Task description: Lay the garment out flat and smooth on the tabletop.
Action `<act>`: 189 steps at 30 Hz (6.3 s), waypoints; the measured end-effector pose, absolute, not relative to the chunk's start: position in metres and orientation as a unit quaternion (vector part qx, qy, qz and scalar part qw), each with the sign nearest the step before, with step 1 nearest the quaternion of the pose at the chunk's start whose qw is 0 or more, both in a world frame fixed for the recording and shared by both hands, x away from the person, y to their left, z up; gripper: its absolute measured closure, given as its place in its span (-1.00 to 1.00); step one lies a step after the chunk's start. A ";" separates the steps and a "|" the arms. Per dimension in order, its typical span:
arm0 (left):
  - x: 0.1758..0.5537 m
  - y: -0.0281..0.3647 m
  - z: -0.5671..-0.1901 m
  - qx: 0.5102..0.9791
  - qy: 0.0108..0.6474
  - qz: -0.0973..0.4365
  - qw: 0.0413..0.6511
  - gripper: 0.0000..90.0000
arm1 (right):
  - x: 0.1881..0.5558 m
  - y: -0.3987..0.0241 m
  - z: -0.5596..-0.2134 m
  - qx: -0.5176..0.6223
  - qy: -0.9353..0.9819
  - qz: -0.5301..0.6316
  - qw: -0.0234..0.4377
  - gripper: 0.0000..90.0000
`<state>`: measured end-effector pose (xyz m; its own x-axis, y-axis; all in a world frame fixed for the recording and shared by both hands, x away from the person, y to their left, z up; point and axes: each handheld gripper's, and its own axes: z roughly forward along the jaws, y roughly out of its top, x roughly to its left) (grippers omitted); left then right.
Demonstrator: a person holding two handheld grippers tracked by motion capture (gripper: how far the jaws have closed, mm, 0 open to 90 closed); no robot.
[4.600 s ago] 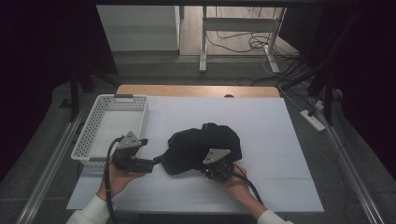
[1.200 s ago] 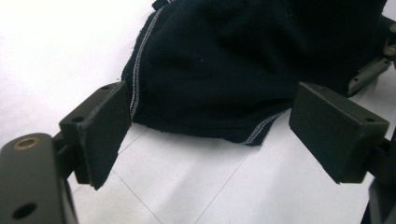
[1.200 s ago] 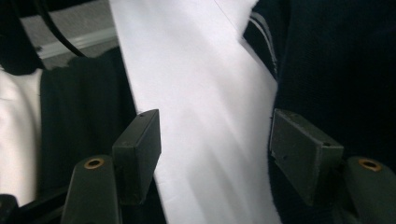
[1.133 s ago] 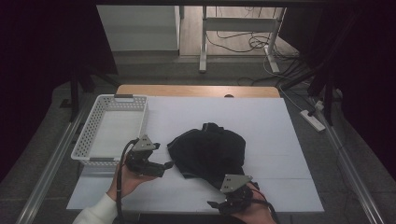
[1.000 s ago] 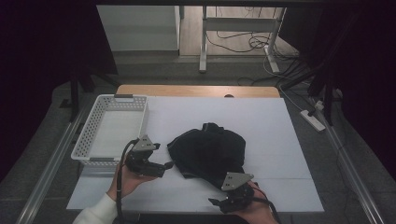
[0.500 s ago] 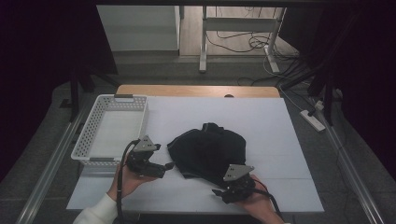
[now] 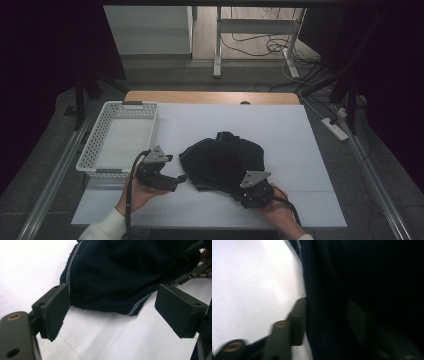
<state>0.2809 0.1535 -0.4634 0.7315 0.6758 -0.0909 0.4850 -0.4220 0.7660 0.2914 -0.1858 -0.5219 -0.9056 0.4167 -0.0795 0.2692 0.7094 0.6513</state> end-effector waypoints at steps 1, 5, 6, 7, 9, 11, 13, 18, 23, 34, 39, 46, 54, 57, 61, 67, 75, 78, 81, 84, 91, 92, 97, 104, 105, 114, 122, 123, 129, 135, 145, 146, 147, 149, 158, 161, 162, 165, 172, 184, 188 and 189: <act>0.281 0.154 -0.464 0.835 0.348 0.116 0.410 -0.70 | 0.292 -0.187 -0.522 0.187 0.919 0.332 0.104 0.37; 0.281 0.153 -0.464 0.836 0.346 0.115 0.410 -0.69 | 0.291 -0.187 -0.519 0.186 0.920 0.327 0.107 0.69; 0.281 0.152 -0.465 0.837 0.344 0.113 0.409 -0.69 | 0.291 -0.188 -0.518 0.186 0.922 0.324 0.106 0.75; 0.280 0.151 -0.465 0.839 0.342 0.112 0.409 -0.69 | 0.290 -0.188 -0.517 0.186 0.922 0.324 0.102 0.78; 0.280 0.149 -0.467 0.843 0.335 0.109 0.405 -0.69 | 0.289 -0.189 -0.515 0.182 0.923 0.326 0.092 0.82; 0.280 0.145 -0.470 0.849 0.330 0.106 0.400 -0.69 | 0.286 -0.190 -0.513 0.176 0.924 0.332 0.075 0.84; 0.280 0.140 -0.474 0.855 0.321 0.102 0.394 -0.68 | 0.282 -0.191 -0.510 0.170 0.923 0.339 0.067 0.84; 0.285 0.125 -0.489 0.877 0.301 0.096 0.362 -0.68 | 0.277 -0.195 -0.506 0.166 0.920 0.351 0.063 0.85; 0.291 0.112 -0.501 0.892 0.286 0.090 0.339 -0.67 | 0.278 -0.197 -0.507 0.167 0.919 0.351 0.059 0.84; 0.300 0.094 -0.519 0.916 0.252 0.091 0.299 -0.71 | 0.279 -0.203 -0.503 0.176 0.913 0.365 0.053 0.85; 0.302 0.088 -0.526 0.917 0.257 0.093 0.291 -0.67 | 0.280 -0.206 -0.499 0.181 0.905 0.381 0.049 0.85; 0.302 0.086 -0.528 0.912 0.269 0.103 0.291 -0.36 | 0.280 -0.207 -0.499 0.182 0.905 0.382 0.050 0.85; 0.304 0.094 -0.526 0.909 0.274 0.104 0.295 0.49 | 0.280 -0.206 -0.499 0.180 0.905 0.381 0.052 0.85; 0.304 0.095 -0.524 0.911 0.269 0.100 0.297 0.59 | 0.280 -0.207 -0.498 0.180 0.905 0.383 0.054 0.85; 0.302 0.099 -0.518 0.909 0.267 0.093 0.308 0.63 | 0.280 -0.208 -0.497 0.180 0.902 0.387 0.057 0.85; 0.294 0.107 -0.505 0.900 0.265 0.090 0.334 0.64 | 0.277 -0.210 -0.489 0.179 0.894 0.406 0.064 0.85; 0.293 0.113 -0.494 0.888 0.271 0.084 0.362 0.65 | 0.274 -0.211 -0.479 0.175 0.885 0.422 0.084 0.85; 0.295 0.115 -0.490 0.886 0.272 0.078 0.369 0.65 | 0.275 -0.212 -0.476 0.176 0.883 0.427 0.088 0.85; 0.297 0.116 -0.488 0.882 0.274 0.074 0.375 0.65 | 0.278 -0.212 -0.473 0.179 0.880 0.431 0.092 0.86; 0.297 0.116 -0.486 0.881 0.274 0.074 0.379 0.66 | 0.280 -0.212 -0.471 0.182 0.879 0.431 0.094 0.86; 0.302 0.118 -0.472 0.873 0.273 0.076 0.396 0.66 | 0.282 -0.212 -0.460 0.179 0.873 0.440 0.110 0.87; 0.303 0.117 -0.469 0.873 0.272 0.075 0.399 0.66 | 0.283 -0.213 -0.456 0.179 0.871 0.443 0.115 0.87; 0.312 0.116 -0.456 0.868 0.271 0.075 0.409 0.66 | 0.292 -0.218 -0.441 0.180 0.863 0.453 0.136 0.88; 0.335 0.112 -0.436 0.860 0.276 0.072 0.423 0.66 | 0.308 -0.221 -0.425 0.192 0.852 0.463 0.150 0.88; 0.339 0.112 -0.433 0.859 0.277 0.073 0.424 0.66 | 0.311 -0.222 -0.421 0.194 0.851 0.463 0.153 0.88; 0.370 0.105 -0.413 0.851 0.290 0.077 0.431 0.66 | 0.342 -0.226 -0.399 0.217 0.838 0.471 0.171 0.88; 0.388 0.103 -0.418 0.843 0.307 0.061 0.437 0.65 | 0.365 -0.228 -0.398 0.238 0.834 0.469 0.168 0.88; 0.390 0.102 -0.418 0.842 0.309 0.060 0.438 0.65 | 0.368 -0.228 -0.398 0.241 0.833 0.470 0.166 0.88; 0.405 0.100 -0.412 0.835 0.317 0.060 0.447 0.65 | 0.381 -0.230 -0.390 0.249 0.830 0.468 0.173 0.88; 0.425 0.093 -0.401 0.827 0.330 0.074 0.449 0.65 | 0.405 -0.232 -0.377 0.264 0.823 0.468 0.183 0.88; 0.455 0.083 -0.395 0.827 0.344 0.086 0.436 0.62 | 0.438 -0.235 -0.370 0.283 0.820 0.459 0.190 0.87; 0.457 0.083 -0.396 0.827 0.346 0.084 0.435 0.62 | 0.441 -0.235 -0.370 0.285 0.820 0.458 0.190 0.87; 0.459 0.082 -0.397 0.828 0.346 0.084 0.433 0.61 | 0.444 -0.236 -0.371 0.287 0.821 0.457 0.189 0.87; 0.462 0.081 -0.400 0.828 0.349 0.083 0.432 0.61 | 0.449 -0.236 -0.374 0.290 0.821 0.455 0.187 0.87; 0.473 0.076 -0.407 0.814 0.388 0.100 0.422 -0.17 | 0.473 -0.243 -0.390 0.330 0.813 0.439 0.193 0.43; 0.468 0.081 -0.403 0.812 0.385 0.096 0.429 -0.34 | 0.473 -0.247 -0.392 0.357 0.798 0.453 0.178 -0.03; 0.465 0.082 -0.401 0.810 0.384 0.095 0.432 -0.36 | 0.471 -0.248 -0.391 0.357 0.795 0.458 0.174 -0.09; 0.455 0.084 -0.398 0.811 0.375 0.095 0.439 -0.39 | 0.459 -0.244 -0.389 0.343 0.798 0.464 0.175 -0.18; 0.420 0.091 -0.400 0.815 0.356 0.094 0.447 -0.41 | 0.422 -0.231 -0.395 0.306 0.807 0.478 0.163 -0.19; 0.367 0.104 -0.417 0.828 0.328 0.085 0.446 -0.42 | 0.371 -0.233 -0.414 0.289 0.816 0.481 0.141 -0.20; 0.355 0.108 -0.424 0.828 0.329 0.072 0.448 -0.43 | 0.356 -0.231 -0.420 0.274 0.822 0.480 0.138 -0.20; 0.354 0.108 -0.425 0.828 0.330 0.071 0.448 -0.43 | 0.353 -0.230 -0.422 0.272 0.824 0.477 0.137 -0.20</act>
<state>0.3540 0.1081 -0.4253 0.7727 0.6091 -0.1789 0.4826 -0.3806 0.7888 0.3531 -0.2297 -0.4221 -0.8146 0.5791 0.0345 0.3180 0.3959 0.8615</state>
